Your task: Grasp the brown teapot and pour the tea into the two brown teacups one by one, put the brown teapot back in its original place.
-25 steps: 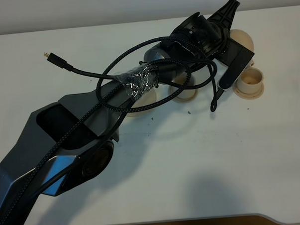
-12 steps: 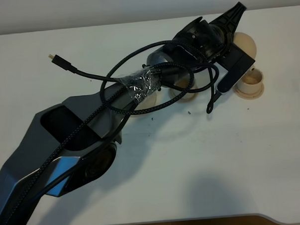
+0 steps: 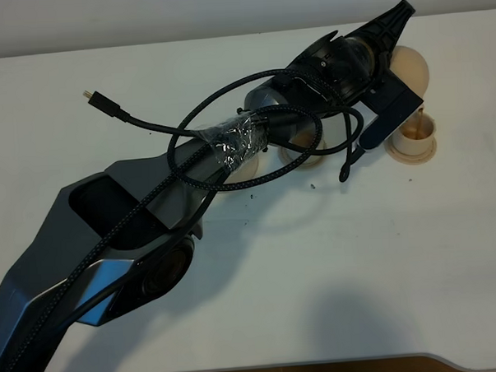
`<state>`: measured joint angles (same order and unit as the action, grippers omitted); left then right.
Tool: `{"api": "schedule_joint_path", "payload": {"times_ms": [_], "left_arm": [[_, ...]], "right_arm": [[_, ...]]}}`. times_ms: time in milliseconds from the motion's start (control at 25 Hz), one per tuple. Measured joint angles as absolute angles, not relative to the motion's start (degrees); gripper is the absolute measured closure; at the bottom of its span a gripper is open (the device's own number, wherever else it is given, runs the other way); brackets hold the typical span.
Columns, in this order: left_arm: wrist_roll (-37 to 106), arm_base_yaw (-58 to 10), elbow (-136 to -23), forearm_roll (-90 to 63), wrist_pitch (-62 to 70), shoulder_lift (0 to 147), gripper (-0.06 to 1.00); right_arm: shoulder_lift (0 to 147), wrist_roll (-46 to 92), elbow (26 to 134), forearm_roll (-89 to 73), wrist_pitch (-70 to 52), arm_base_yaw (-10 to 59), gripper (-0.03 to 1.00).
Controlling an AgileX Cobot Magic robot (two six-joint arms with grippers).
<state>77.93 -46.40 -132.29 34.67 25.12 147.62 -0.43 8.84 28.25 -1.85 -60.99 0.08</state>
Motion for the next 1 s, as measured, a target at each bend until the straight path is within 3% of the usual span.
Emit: {"api": "schedule_joint_path", "payload": {"times_ms": [1000], "left_arm": [[78.54,-46.4,-132.29,39.04,19.87,149.1,0.84]], "right_arm": [[-0.43,8.84,28.25,-1.85,-60.99,0.08,0.74]]}}
